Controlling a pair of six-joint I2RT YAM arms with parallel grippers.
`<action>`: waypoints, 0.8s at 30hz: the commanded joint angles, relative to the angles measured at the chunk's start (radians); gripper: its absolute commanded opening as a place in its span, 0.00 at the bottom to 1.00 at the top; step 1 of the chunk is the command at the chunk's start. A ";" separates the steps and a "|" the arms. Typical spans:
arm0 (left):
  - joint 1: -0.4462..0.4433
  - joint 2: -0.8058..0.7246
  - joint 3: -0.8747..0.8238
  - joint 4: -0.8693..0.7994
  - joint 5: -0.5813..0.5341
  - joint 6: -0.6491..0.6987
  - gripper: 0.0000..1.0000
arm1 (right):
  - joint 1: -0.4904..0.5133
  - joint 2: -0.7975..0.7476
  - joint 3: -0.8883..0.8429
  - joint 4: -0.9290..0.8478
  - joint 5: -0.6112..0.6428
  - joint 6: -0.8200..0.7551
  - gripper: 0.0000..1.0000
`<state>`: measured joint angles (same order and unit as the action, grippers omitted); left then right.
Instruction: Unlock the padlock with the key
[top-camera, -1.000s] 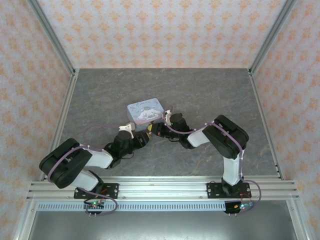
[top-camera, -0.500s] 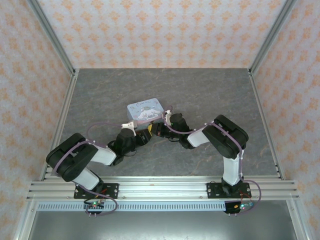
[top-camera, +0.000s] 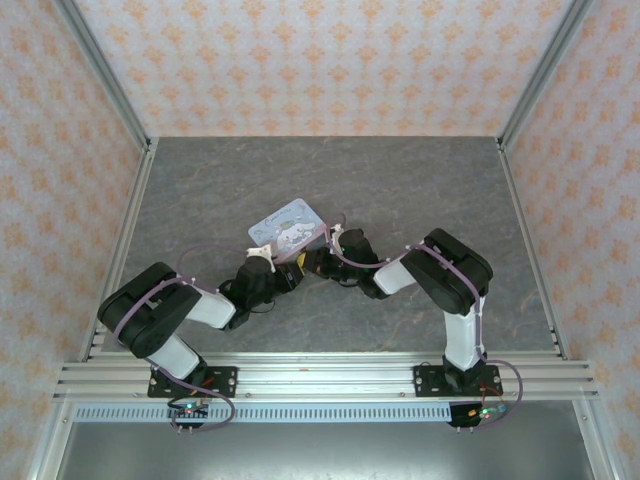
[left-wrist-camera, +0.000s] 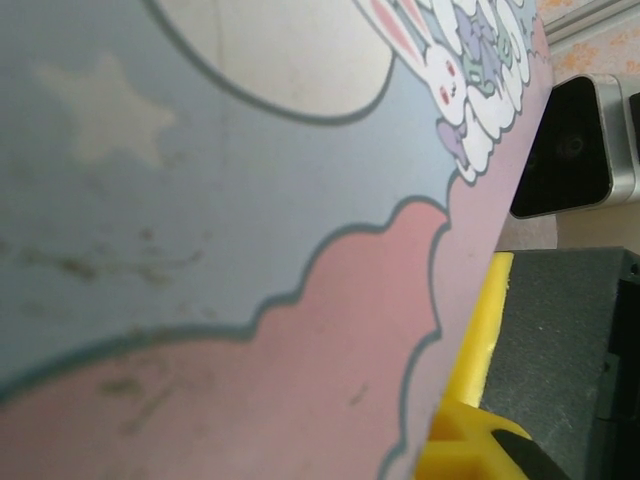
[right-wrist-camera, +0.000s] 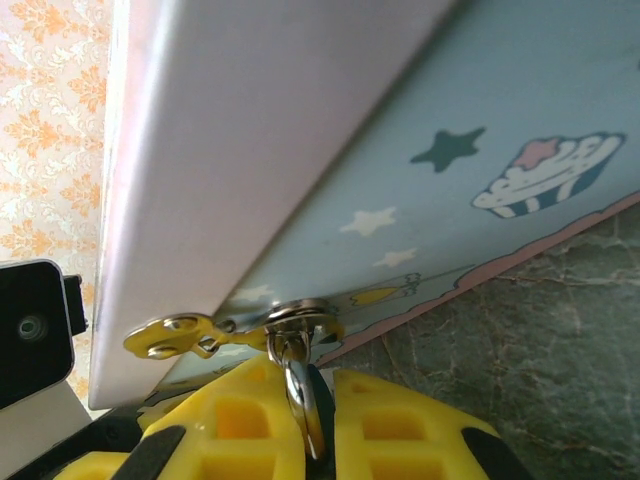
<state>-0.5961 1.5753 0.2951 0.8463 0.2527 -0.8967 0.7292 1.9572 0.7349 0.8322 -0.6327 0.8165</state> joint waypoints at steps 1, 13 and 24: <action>-0.005 -0.008 0.031 0.027 -0.010 0.009 0.21 | 0.015 0.035 -0.028 -0.110 -0.039 0.030 0.00; -0.011 0.043 0.018 0.044 -0.025 0.016 0.31 | 0.015 0.040 -0.025 -0.053 -0.074 0.068 0.00; -0.035 0.063 0.045 0.045 -0.013 0.025 0.08 | 0.015 0.062 -0.028 -0.051 -0.065 0.086 0.00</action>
<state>-0.6029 1.6363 0.2958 0.9230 0.2287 -0.8940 0.7162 1.9739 0.7345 0.8696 -0.6365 0.8570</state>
